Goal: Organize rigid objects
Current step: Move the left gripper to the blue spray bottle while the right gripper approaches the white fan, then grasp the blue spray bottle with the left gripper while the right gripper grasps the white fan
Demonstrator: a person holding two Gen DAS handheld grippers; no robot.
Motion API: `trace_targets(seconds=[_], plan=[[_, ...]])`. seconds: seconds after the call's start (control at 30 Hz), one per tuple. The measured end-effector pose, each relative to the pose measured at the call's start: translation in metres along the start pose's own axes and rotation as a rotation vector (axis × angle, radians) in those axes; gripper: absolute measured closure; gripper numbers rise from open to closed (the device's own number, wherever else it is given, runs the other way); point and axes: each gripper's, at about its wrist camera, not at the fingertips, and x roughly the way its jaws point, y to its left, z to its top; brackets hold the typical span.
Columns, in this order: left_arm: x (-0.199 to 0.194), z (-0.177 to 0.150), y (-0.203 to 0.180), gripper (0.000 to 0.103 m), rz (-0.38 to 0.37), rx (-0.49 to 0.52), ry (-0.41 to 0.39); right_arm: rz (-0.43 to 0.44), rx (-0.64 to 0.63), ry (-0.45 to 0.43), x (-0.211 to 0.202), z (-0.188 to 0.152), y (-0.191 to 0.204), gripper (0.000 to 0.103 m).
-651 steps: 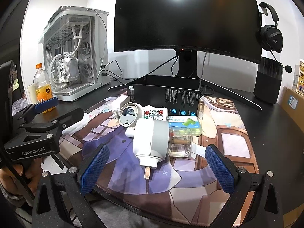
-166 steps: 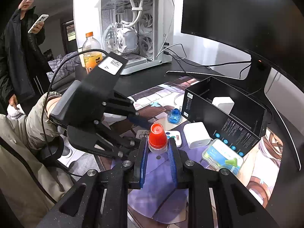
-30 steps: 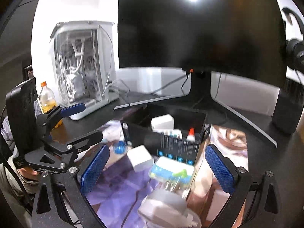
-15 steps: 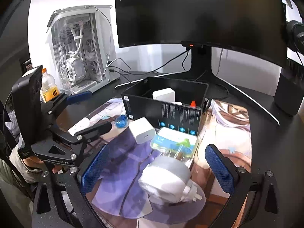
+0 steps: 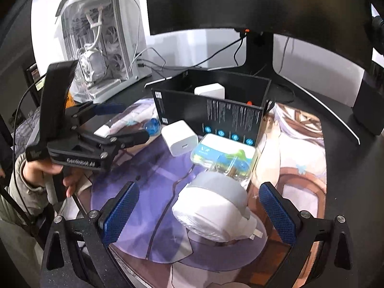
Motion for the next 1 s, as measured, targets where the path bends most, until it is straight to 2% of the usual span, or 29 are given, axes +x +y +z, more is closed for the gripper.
trace_targets(seconds=[0.1,0.17,0.23,0.3,0.33,0.37,0.43,0.53,0.6,0.67,0.8,0.9,1.0], plan=[[0.014,0.003,0.005,0.022,0.001,-0.011,0.065,0.003,0.005,0.008,0.002,-0.001,-0.001,0.001],[0.027,0.003,0.011,0.035,-0.038,-0.046,0.13,0.008,0.01,0.013,0.003,-0.001,-0.002,0.001],[0.033,0.003,0.012,0.036,-0.056,-0.055,0.158,0.014,0.01,0.012,0.003,-0.001,-0.002,0.001],[0.034,0.004,0.011,0.037,-0.035,-0.046,0.15,0.014,0.008,0.012,0.003,0.0,0.0,0.001],[0.037,0.004,0.012,0.041,-0.032,-0.054,0.165,0.013,0.004,0.013,0.003,0.0,0.0,0.001],[0.036,0.005,0.013,0.052,-0.029,-0.058,0.159,0.013,0.003,0.014,0.003,0.0,0.0,0.001],[0.033,0.005,0.014,0.066,-0.049,-0.069,0.149,0.015,0.006,0.023,0.005,0.0,0.0,0.001],[0.03,0.003,0.016,0.066,-0.084,-0.076,0.142,0.019,0.008,0.045,0.007,-0.002,-0.001,0.01],[0.029,0.002,0.015,0.066,-0.094,-0.063,0.144,0.008,0.01,0.055,0.009,-0.002,-0.003,0.025],[0.022,-0.004,0.012,0.066,-0.113,-0.045,0.145,0.002,0.013,0.069,0.011,-0.003,-0.006,0.033],[0.004,-0.016,0.001,0.066,-0.171,-0.009,0.155,0.02,-0.009,0.073,0.011,-0.004,-0.002,0.033],[-0.008,-0.025,-0.014,0.066,-0.199,0.054,0.167,0.036,-0.029,0.074,0.011,-0.004,0.004,0.033],[-0.013,-0.028,-0.022,0.063,-0.181,0.088,0.168,0.057,-0.035,0.08,0.012,-0.004,0.007,0.033]])
